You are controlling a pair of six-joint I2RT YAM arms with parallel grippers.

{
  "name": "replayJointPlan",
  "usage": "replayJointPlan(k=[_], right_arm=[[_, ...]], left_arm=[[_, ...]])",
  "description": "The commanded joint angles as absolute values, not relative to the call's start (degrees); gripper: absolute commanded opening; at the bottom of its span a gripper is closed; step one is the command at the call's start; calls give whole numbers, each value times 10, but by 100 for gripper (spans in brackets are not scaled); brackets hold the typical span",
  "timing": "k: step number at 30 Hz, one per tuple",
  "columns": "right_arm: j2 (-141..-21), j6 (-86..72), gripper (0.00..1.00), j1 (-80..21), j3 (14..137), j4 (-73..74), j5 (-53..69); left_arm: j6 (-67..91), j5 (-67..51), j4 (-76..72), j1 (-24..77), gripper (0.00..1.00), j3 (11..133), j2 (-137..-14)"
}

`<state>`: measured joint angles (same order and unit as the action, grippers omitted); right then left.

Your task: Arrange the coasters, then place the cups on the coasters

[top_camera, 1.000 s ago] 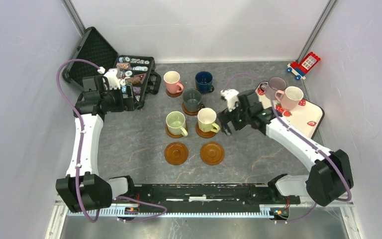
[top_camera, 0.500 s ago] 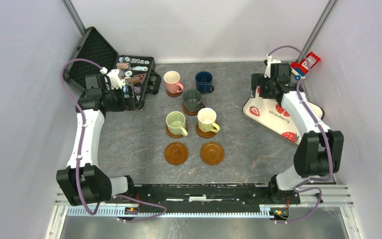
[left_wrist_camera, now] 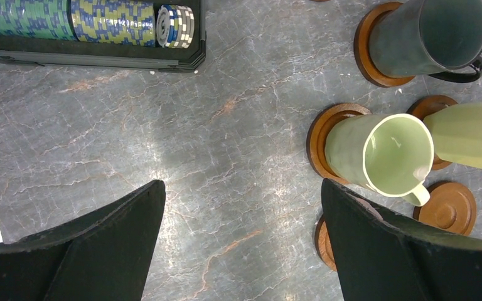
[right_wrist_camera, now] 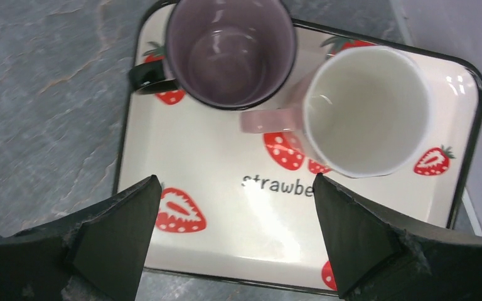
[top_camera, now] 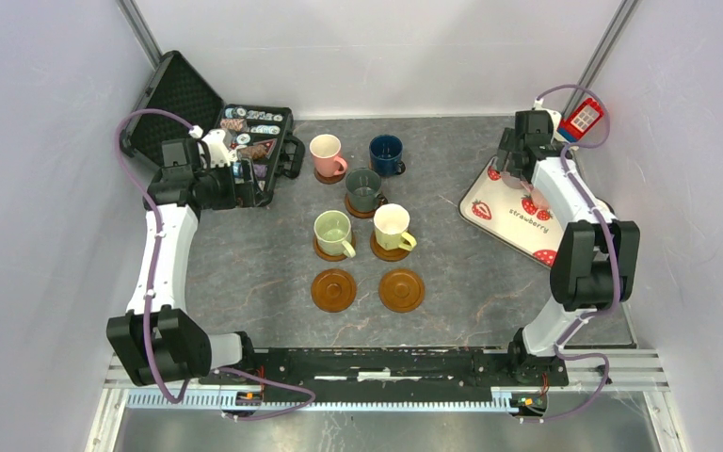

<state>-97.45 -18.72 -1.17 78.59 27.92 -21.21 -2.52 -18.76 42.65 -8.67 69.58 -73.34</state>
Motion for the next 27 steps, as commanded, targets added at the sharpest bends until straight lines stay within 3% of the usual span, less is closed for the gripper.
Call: replayJointPlan(k=[1,17,27], right_arm=[[-992,-222,98,16,820,289,-265],[-1037,-230,98,44,844,281,-334],[-1053,-172,99,63,853,278,-275]], left_arm=[[-23,-181,406,-90,100,717,-740],[-29,-179,410,-90,100,733,-757],[-26,-180,410,-90,100,728,-759]])
